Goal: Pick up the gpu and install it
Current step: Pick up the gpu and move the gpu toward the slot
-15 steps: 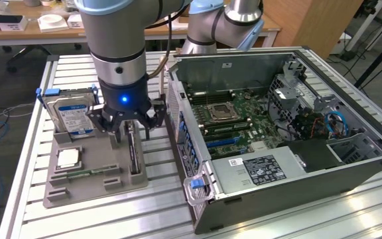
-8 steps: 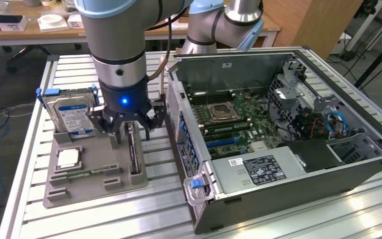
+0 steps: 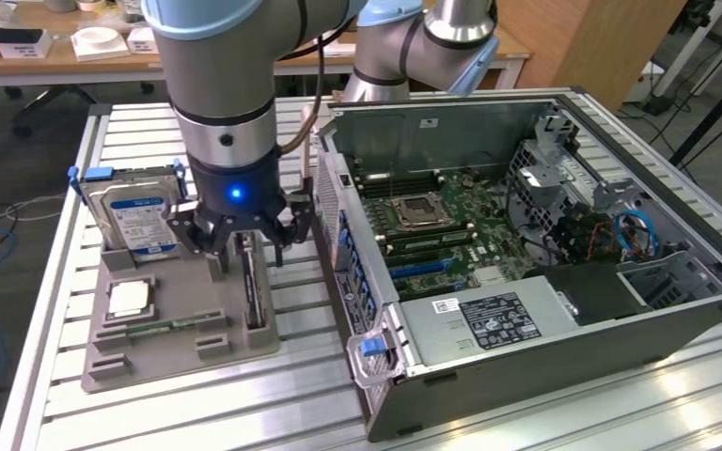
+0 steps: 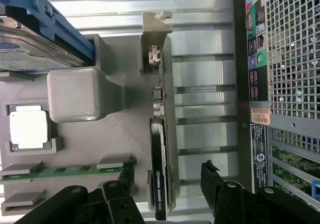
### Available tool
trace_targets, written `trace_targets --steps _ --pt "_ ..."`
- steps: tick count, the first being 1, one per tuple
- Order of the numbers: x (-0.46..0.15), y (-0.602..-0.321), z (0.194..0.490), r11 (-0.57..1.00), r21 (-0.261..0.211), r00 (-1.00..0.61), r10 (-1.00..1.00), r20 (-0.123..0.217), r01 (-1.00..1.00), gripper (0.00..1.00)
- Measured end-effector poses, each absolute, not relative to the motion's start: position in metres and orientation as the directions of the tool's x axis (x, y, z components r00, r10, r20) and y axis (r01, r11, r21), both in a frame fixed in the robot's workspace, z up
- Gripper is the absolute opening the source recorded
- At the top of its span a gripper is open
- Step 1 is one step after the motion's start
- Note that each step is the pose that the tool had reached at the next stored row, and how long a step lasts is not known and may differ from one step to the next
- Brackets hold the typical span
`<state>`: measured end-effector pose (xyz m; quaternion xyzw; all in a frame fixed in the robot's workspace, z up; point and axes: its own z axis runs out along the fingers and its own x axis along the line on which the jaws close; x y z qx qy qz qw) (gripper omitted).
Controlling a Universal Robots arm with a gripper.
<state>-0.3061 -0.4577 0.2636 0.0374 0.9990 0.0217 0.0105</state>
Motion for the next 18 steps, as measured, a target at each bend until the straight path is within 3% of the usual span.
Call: trace_targets --steps 18 --pt "-0.3064 -0.4579 0.2542 0.996 0.044 -0.997 0.075 -0.019 0.074 0.65"
